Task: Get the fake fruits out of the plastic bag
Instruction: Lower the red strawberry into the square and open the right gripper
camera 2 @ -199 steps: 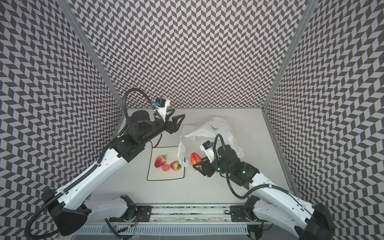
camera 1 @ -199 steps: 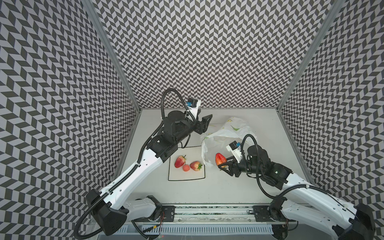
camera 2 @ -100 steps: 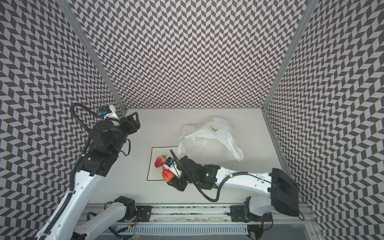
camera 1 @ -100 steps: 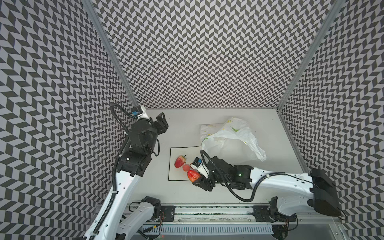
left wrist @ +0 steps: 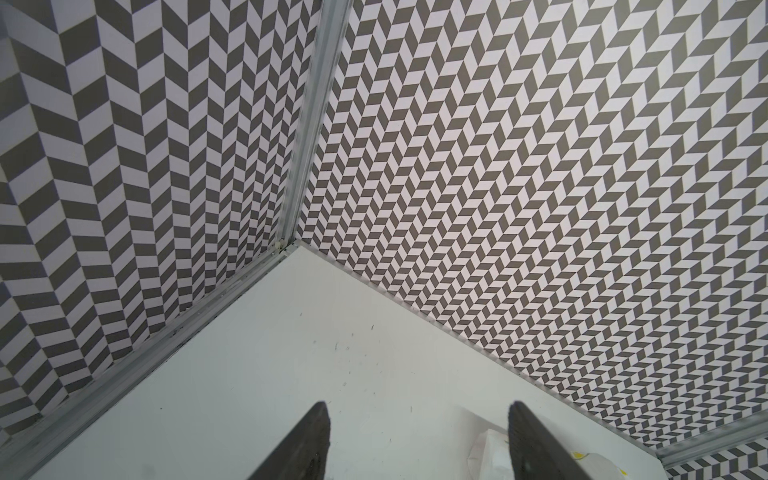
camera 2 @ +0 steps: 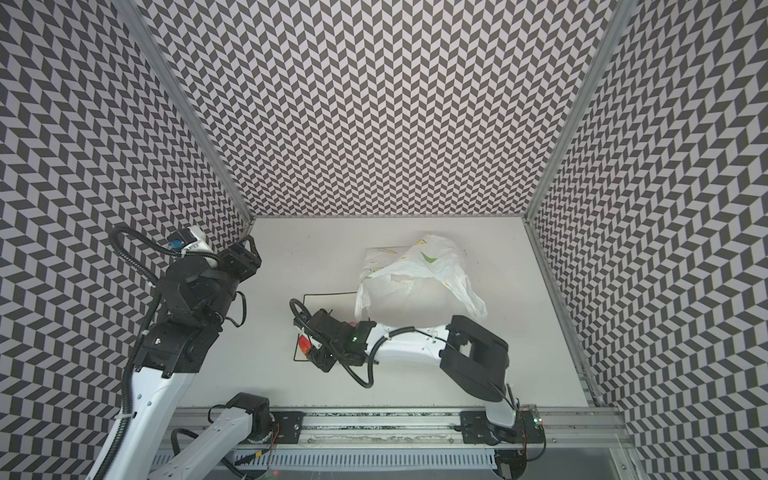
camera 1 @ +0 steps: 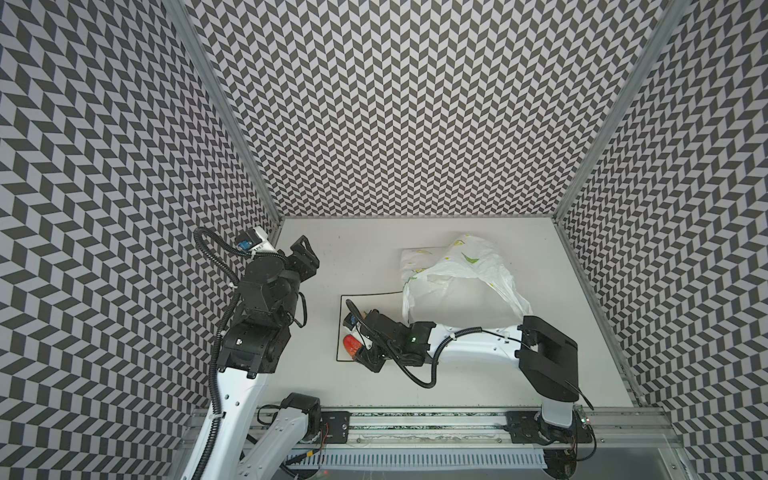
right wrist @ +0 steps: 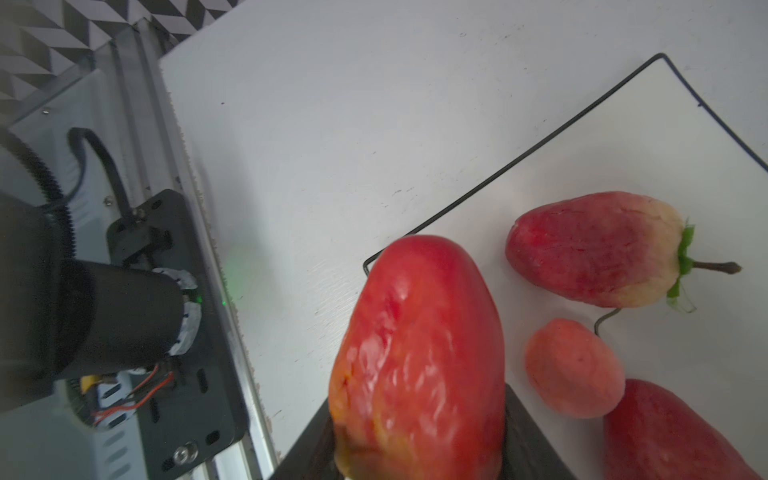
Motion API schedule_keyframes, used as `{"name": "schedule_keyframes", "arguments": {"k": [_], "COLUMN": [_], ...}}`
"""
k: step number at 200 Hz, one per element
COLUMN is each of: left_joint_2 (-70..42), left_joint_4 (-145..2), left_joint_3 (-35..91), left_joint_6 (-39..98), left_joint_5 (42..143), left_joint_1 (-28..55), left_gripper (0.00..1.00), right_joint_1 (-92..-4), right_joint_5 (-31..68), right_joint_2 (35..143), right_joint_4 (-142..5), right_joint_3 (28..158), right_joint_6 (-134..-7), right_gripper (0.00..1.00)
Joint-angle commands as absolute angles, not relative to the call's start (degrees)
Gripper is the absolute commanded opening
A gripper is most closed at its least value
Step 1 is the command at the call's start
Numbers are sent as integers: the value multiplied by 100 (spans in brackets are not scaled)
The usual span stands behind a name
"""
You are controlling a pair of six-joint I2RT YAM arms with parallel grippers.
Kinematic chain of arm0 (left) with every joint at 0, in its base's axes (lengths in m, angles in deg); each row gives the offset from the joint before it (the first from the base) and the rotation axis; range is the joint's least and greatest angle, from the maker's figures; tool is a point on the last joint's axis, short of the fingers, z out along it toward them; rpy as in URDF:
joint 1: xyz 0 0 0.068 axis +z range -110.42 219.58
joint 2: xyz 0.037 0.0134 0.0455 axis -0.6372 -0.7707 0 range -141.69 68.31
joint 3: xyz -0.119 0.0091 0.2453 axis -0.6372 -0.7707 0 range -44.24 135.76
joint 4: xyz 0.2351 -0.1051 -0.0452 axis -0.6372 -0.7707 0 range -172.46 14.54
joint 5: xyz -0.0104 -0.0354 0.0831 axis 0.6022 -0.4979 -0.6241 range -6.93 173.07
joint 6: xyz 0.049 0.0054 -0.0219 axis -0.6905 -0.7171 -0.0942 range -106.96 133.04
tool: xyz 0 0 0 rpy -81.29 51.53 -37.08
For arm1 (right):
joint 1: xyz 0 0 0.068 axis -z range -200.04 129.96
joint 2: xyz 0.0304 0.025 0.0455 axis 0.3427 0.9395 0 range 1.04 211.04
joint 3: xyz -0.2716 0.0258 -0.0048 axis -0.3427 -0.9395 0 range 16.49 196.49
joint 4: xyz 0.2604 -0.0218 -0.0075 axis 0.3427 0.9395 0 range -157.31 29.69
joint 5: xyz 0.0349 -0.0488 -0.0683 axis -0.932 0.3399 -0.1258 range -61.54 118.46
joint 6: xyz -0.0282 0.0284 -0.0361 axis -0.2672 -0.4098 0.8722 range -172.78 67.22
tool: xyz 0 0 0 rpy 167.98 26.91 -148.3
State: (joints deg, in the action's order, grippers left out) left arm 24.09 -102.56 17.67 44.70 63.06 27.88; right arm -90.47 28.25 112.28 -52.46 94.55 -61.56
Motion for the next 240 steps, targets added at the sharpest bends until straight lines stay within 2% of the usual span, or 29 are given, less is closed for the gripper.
{"name": "schedule_keyframes", "arguments": {"k": [1, 38, 62, 100, 130, 159, 207, 240], "left_joint_2": [2646, 2778, 2841, 2793, 2763, 2648, 2240, 2040], "left_joint_4": [-10441, -10544, -10535, -10513, -10422, -10273, -9848, -9307], "left_joint_3": [1733, 1677, 1633, 1632, 1623, 1656, 1662, 1413], "left_joint_6": [4583, 4617, 4628, 4574, 4530, 4487, 4300, 4266], "left_joint_5": [6040, 6018, 5995, 6035, 6165, 6531, 7588, 8523], "left_joint_1": [2815, 2816, 2821, 2816, 2816, 2818, 2816, 2816], "left_gripper": [68, 68, 68, 69, 70, 71, 72, 72], "right_joint_1": [-9038, -9026, -9027, -9031, -9035, -9070, -9387, -9449], "right_joint_5": [3182, 3405, 3493, 3470, 3404, 3329, 3076, 3444], "right_joint_2": [11522, 11892, 12025, 11821, 11465, 10686, 8709, 7430], "right_joint_4": [-5224, -5041, -5018, -5183, -5259, -5631, -7017, -7294], "right_joint_3": [9808, 10089, 10153, 10027, 9908, 9469, 7661, 6502], "right_joint_6": [-6140, -6149, -6182, -6298, -6316, -6316, -6139, -6716], "right_gripper": [44, 47, 55, 67, 71, 72, 73, 70]}}
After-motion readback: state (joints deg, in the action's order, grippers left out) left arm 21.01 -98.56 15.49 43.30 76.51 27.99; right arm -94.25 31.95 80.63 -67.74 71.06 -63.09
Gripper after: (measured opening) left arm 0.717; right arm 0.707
